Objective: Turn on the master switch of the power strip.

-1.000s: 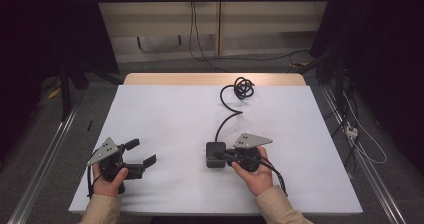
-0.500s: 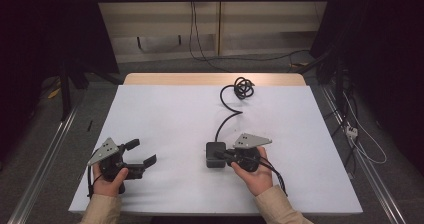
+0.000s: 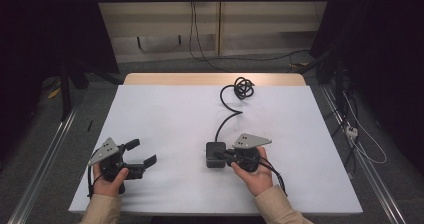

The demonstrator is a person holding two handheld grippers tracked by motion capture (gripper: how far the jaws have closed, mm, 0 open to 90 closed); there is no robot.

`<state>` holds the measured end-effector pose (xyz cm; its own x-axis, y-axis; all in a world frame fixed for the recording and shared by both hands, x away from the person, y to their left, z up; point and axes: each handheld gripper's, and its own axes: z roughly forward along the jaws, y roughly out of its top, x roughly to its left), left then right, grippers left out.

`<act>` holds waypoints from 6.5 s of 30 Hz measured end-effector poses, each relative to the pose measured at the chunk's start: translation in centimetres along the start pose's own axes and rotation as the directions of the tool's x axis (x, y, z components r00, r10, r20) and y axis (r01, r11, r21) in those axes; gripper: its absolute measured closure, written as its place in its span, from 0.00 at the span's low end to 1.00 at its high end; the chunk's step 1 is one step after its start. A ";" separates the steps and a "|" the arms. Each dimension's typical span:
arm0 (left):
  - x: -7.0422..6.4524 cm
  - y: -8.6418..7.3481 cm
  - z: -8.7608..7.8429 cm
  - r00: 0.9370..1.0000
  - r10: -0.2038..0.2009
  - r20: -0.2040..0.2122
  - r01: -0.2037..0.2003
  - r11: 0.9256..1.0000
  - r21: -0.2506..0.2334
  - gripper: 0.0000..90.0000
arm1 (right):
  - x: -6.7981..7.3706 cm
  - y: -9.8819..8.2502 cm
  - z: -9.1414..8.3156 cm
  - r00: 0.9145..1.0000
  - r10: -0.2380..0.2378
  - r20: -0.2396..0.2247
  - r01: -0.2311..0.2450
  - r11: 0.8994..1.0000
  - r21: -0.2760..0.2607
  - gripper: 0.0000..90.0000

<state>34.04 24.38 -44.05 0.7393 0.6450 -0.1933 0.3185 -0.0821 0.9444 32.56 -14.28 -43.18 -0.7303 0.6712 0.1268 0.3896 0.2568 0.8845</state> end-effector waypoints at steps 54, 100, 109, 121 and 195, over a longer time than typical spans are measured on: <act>-0.1 0.0 0.0 1.000 -0.001 0.000 0.001 1.000 -0.004 0.05 | 0.0 -0.3 0.0 1.000 0.017 0.000 -0.017 1.000 -0.012 1.00; 0.0 0.1 -0.2 1.000 0.006 -0.004 -0.006 1.000 -0.002 0.05 | -0.1 -0.1 0.0 1.000 0.013 0.001 -0.013 1.000 -0.019 1.00; 0.1 0.1 -0.3 1.000 0.000 -0.006 0.000 1.000 -0.009 0.05 | -0.2 0.0 0.0 0.999 0.040 -0.022 -0.041 0.998 -0.040 1.00; 0.1 0.0 -0.4 1.000 0.003 -0.005 -0.003 1.000 -0.005 0.05 | -0.1 0.1 -0.2 0.999 0.023 -0.027 -0.024 0.999 -0.042 0.78; -0.1 0.0 -0.3 1.000 0.000 -0.007 0.000 1.000 -0.007 0.05 | -3.8 -4.1 -7.8 0.990 0.021 0.142 -0.010 0.997 -0.078 0.16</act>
<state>33.81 24.59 -43.91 0.7351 0.6505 -0.1910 0.3141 -0.0771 0.9463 29.42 -23.31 -43.75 -0.6352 0.7682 0.0806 0.3517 0.1947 0.9156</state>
